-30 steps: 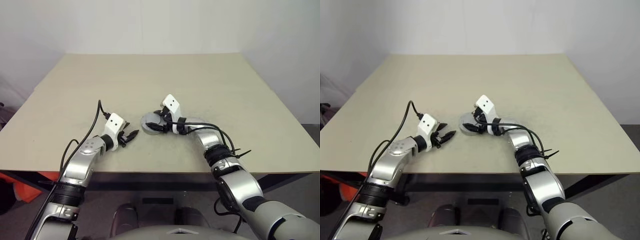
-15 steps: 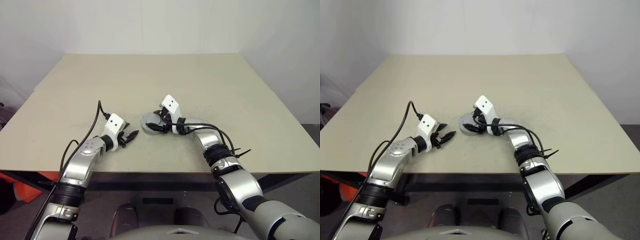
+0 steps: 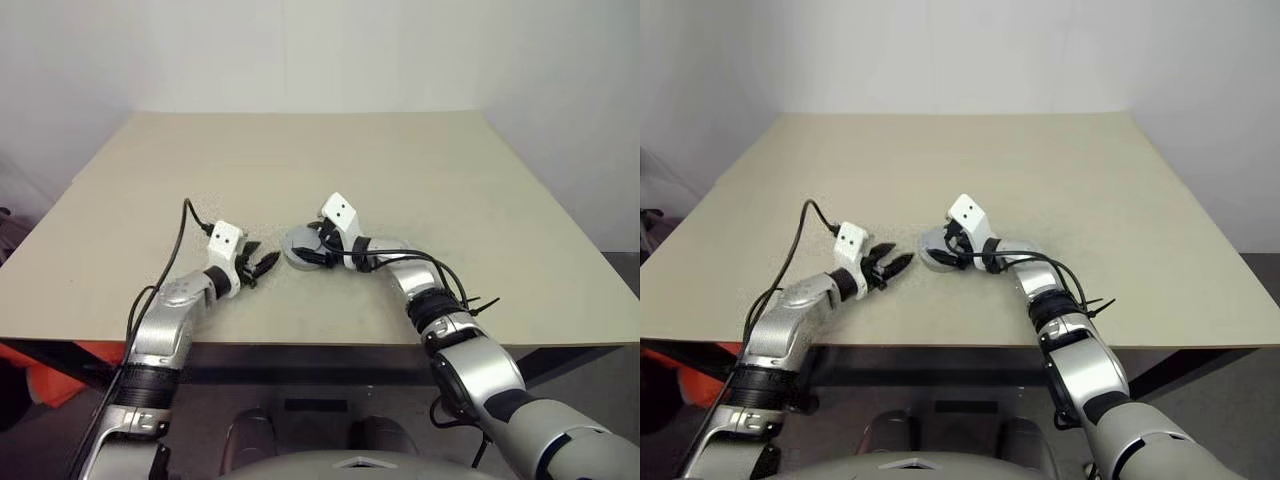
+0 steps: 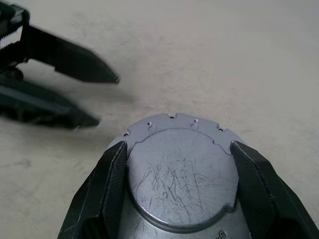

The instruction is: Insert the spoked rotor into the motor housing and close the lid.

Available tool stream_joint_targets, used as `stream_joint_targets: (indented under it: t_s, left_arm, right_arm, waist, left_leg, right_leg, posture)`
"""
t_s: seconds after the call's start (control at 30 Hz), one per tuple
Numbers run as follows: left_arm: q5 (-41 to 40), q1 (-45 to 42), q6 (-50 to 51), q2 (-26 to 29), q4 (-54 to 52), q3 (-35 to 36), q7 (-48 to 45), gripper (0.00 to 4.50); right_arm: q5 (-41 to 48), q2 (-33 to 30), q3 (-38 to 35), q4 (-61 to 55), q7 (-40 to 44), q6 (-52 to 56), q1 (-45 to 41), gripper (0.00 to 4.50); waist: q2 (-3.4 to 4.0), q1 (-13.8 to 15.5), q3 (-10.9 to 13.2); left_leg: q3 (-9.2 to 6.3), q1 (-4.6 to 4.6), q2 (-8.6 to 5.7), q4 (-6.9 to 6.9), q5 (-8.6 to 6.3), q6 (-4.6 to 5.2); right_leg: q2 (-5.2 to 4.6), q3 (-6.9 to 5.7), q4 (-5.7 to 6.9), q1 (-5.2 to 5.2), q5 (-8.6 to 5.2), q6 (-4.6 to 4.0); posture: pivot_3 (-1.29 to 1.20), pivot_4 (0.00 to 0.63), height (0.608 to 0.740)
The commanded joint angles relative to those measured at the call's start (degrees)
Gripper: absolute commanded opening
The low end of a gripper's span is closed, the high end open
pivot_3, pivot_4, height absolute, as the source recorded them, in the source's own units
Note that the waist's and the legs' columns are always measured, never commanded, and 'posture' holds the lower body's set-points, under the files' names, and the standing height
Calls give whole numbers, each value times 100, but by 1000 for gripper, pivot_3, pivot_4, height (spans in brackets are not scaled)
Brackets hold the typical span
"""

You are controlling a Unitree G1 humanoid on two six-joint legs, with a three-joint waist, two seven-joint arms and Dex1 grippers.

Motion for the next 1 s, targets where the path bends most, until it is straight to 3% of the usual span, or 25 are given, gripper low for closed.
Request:
stream_joint_targets:
  t_s: [0.03, 0.2, 0.5, 1.0]
  left_arm:
    - [-663, -409, 420, -190, -291, 552, 275, 1871]
    - [-1150, -822, 923, -397, 53, 926, 547, 82]
    - [-1264, -1226, 1742, -346, 684, 605, 399, 31]
    - [-875, -1159, 1992, -303, 1112, 335, 739, 31]
  right_arm:
    - [-176, -96, 97, 78, -3, 76, 41, 3161]
    - [-173, -86, 104, 48, -22, 98, 34, 3161]
    - [-161, -71, 92, 9, -75, 102, 25, 3161]
    - [29, -147, -81, -308, -64, 433, 37, 3161]
  waist:
    - [-1, -5, 0]
    - [-1, -12, -1]
    - [-1, -10, -1]
    - [-1, 4, 0]
  left_leg:
    - [0, 0, -1, 0, 0, 0]
    - [0, -1, -3, -1, -2, 3]
    - [0, -2, -2, -2, -3, 5]
    - [0, -1, -1, -11, -3, 5]
  right_leg:
    - [1, 0, 1, 0, 3, -4]
    - [2, 0, -4, -1, 4, -7]
    - [2, -1, -7, -1, -2, 3]
    - [0, -1, -26, 7, -12, 21]
  posture:
    - [0, 0, 740]
    - [0, 0, 740]
    - [0, 0, 740]
    - [0, 0, 740]
